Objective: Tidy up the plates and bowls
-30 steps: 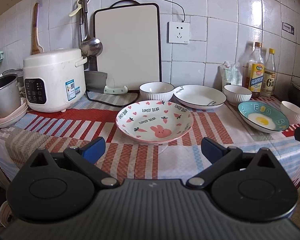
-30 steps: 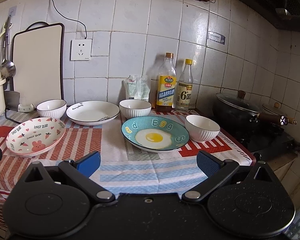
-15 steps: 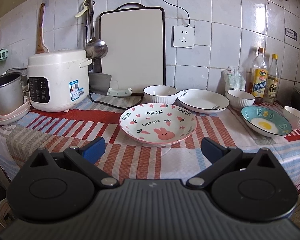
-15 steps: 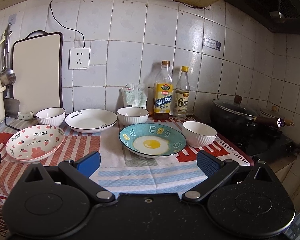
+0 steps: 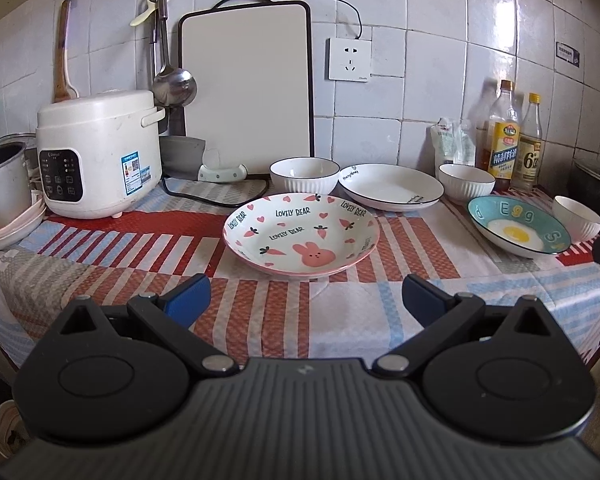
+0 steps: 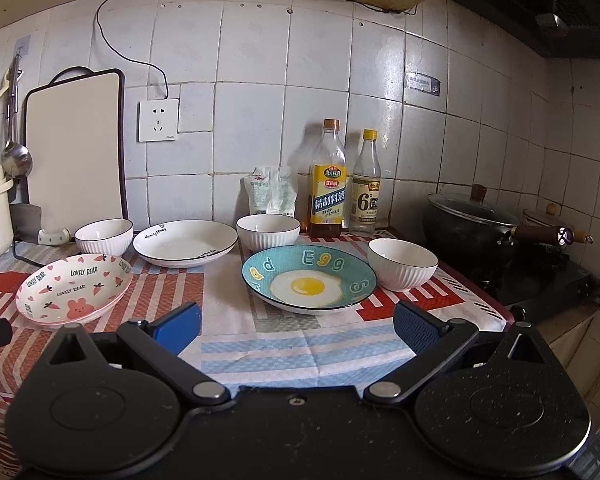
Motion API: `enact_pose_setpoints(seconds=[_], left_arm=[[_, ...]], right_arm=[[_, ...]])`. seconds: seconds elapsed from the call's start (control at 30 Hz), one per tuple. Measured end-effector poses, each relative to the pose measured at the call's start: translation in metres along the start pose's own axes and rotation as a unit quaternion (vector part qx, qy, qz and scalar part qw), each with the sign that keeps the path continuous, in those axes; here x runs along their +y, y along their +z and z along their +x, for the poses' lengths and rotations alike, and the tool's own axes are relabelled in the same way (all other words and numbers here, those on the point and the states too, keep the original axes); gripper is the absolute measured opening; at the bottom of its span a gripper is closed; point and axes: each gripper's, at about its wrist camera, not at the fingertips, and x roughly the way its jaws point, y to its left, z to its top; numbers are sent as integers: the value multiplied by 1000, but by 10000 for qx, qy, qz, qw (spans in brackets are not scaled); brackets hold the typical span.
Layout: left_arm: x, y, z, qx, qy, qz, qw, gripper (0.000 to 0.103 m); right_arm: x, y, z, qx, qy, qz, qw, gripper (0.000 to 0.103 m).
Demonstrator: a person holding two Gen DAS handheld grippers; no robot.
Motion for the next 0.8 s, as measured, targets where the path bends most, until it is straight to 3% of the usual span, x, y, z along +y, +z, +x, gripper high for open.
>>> enact_pose_setpoints(seconds=[0.2,0.4,0.47,0.53,0.63,0.8], left_arm=[[4,4,-7,53,-143,70,9999,103],[17,20,-6,154,-340,334,9987,103],[22,29,-3,234,-499,406,9977,103],[28,39,1,240,-633,503,9964,103],[34,52,9,311,-919,606,9934,103],[54,70,38,528,-1376,658,9869,103]], right_arm=[[5,-1,3,29,43,-68,10000,103],[11,2,16,27,525,-165,9985,103],[10,4,21,-104,927,-96,9956,103],[7,4,25,-336,1591,5,9867,103],[9,12,45,-4,2373,203,9712,103],[38,18,66,239,2865,-76,9578,102]])
